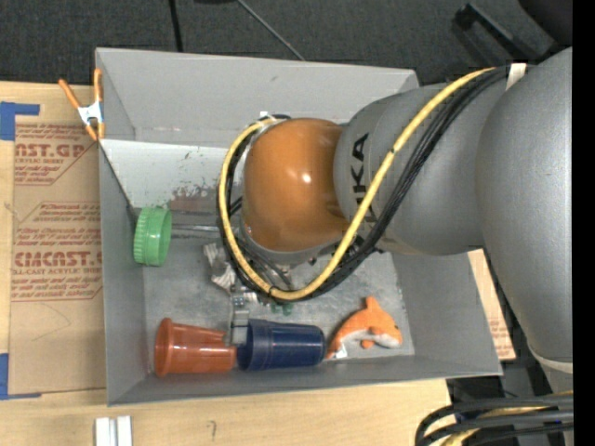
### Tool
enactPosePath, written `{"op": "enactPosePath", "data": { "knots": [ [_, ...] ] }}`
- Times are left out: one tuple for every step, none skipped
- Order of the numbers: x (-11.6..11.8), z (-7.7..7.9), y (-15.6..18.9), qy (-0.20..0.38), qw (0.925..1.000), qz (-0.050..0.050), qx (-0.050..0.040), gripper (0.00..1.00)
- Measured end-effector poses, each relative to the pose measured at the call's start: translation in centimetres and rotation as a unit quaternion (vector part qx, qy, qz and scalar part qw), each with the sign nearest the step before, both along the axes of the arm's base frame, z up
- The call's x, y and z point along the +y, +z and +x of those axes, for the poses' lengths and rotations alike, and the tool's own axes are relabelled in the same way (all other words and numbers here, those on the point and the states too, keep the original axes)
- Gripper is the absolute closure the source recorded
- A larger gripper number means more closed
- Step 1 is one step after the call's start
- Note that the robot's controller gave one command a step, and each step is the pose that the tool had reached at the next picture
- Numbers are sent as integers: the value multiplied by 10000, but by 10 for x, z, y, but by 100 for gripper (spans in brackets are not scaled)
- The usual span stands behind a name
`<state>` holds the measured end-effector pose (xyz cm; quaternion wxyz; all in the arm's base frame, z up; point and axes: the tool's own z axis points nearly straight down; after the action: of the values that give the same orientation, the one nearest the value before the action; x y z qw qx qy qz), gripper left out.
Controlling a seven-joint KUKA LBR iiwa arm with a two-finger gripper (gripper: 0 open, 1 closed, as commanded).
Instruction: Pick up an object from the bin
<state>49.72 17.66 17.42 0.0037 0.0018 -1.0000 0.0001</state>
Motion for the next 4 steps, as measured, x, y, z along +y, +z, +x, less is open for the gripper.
{"op": "enactPosePath", "data": {
  "knots": [
    [-1,2,4,-12,10000,8,-37,0],
    [21,-6,-54,706,9975,6,-50,0],
    [48,-16,-53,1961,9806,8,-35,0],
    [49,-15,-72,250,9997,9,-34,0]
  ]
}}
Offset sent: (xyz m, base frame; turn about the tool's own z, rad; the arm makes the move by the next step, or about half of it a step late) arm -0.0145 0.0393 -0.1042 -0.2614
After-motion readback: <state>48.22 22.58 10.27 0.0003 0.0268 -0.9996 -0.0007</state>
